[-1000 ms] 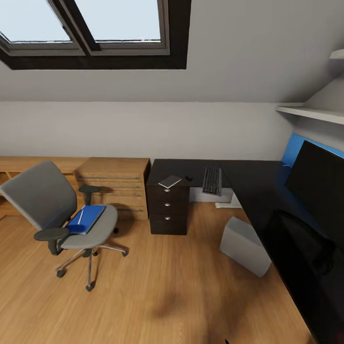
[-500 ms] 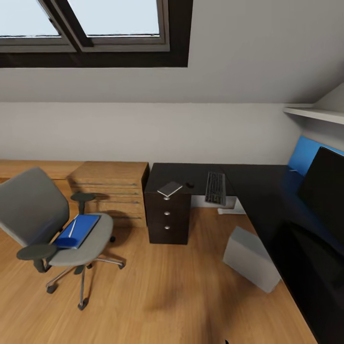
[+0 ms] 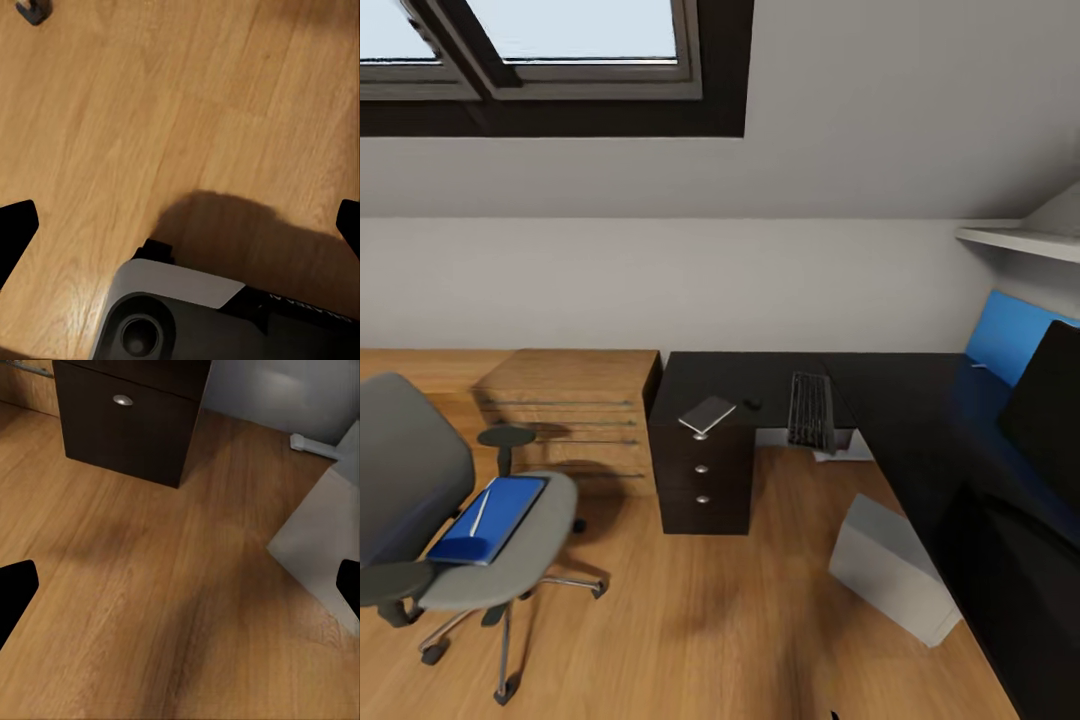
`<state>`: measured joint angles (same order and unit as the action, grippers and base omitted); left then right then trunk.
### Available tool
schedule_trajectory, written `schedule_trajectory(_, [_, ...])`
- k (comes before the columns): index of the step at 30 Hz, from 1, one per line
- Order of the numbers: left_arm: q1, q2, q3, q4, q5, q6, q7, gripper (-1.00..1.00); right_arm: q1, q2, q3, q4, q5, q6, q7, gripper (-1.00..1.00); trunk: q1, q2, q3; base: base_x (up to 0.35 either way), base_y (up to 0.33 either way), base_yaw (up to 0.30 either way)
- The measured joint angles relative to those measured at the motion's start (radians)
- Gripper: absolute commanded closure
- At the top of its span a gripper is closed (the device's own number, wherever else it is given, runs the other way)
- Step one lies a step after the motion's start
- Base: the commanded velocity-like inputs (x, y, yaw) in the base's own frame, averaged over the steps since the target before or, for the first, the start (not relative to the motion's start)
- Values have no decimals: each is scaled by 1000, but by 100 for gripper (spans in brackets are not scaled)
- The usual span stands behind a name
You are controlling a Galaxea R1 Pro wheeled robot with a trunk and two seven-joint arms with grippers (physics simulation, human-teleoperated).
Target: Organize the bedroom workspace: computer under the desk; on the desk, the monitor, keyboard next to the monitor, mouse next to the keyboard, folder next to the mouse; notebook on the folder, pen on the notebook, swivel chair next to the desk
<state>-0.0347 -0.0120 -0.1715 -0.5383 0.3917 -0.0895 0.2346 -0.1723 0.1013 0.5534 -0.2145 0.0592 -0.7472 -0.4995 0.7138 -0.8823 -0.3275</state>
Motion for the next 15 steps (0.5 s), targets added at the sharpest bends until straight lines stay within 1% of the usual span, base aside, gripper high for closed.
schedule_trajectory(4, [0,0,0,0,0,0,0,-100,0,0,0,0,-1,0,0,-100,0,0,2,330,8,-243])
schedule_trajectory(10, [0,0,1,0,1,0,0,-100,0,3,1,0,-2,0,0,-100,0,0,4,330,58,-266])
schedule_trajectory(15, [0,3,2,0,2,1,0,-100,0,4,1,0,0,0,0,-100,0,0,4,309,181,-197])
